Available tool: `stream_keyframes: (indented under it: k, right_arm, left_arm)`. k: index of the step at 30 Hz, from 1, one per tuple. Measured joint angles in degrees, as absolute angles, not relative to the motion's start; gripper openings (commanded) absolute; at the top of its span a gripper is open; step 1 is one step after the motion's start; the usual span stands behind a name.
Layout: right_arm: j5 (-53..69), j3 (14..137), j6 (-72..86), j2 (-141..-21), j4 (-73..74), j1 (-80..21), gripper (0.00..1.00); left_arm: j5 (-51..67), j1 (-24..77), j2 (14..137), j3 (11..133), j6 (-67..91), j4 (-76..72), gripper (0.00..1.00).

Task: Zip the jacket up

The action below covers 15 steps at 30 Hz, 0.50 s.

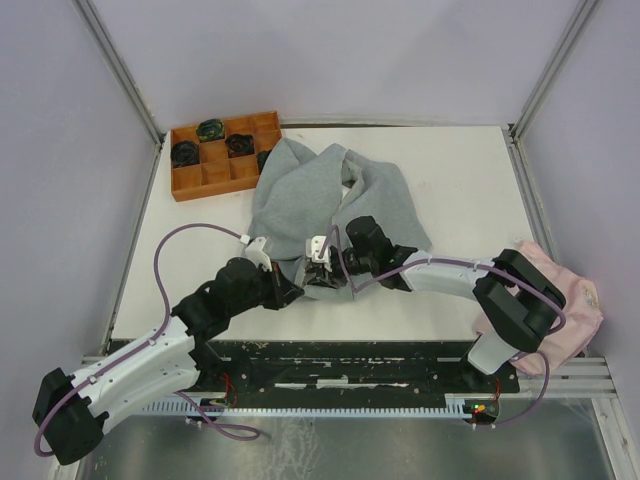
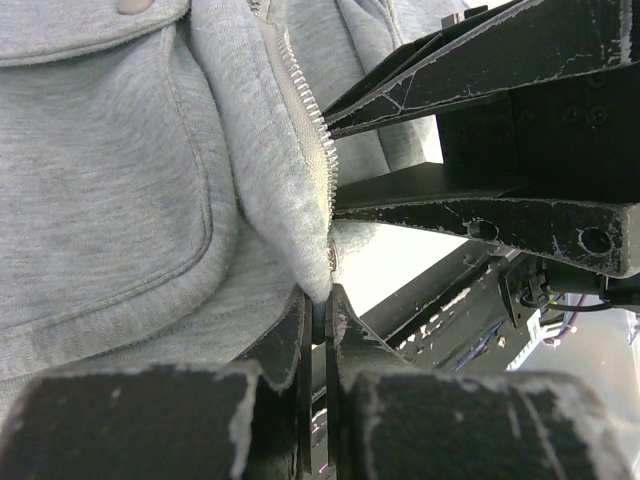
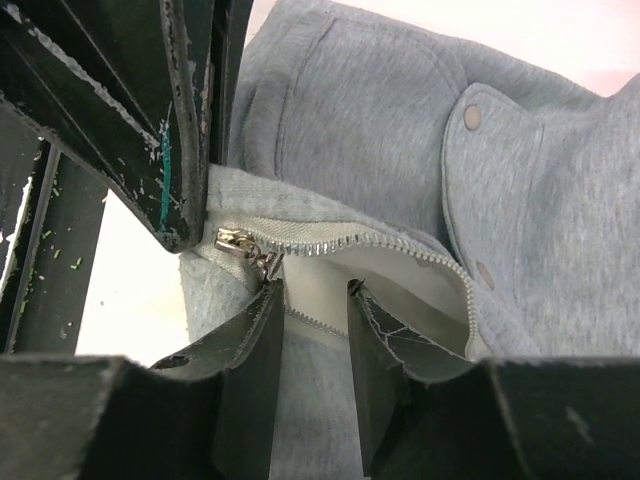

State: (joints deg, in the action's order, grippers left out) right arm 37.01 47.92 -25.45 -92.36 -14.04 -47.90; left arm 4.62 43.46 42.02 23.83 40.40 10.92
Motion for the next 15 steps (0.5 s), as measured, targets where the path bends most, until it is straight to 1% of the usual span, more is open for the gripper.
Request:
stream_keyframes:
  k: [7, 15]
  right_arm:
    - [37.41, 45.93, -24.91, -91.66, -15.66, -47.90, 0.45]
    - [37.91, 45.15, -23.20, -91.79, -18.85, -48.75, 0.46]
  left_arm:
    - [4.71, 43.46, 42.00, 23.81, 40.40, 11.03, 0.03]
    - [5.10, 43.46, 42.37, 23.79, 40.40, 10.98, 0.03]
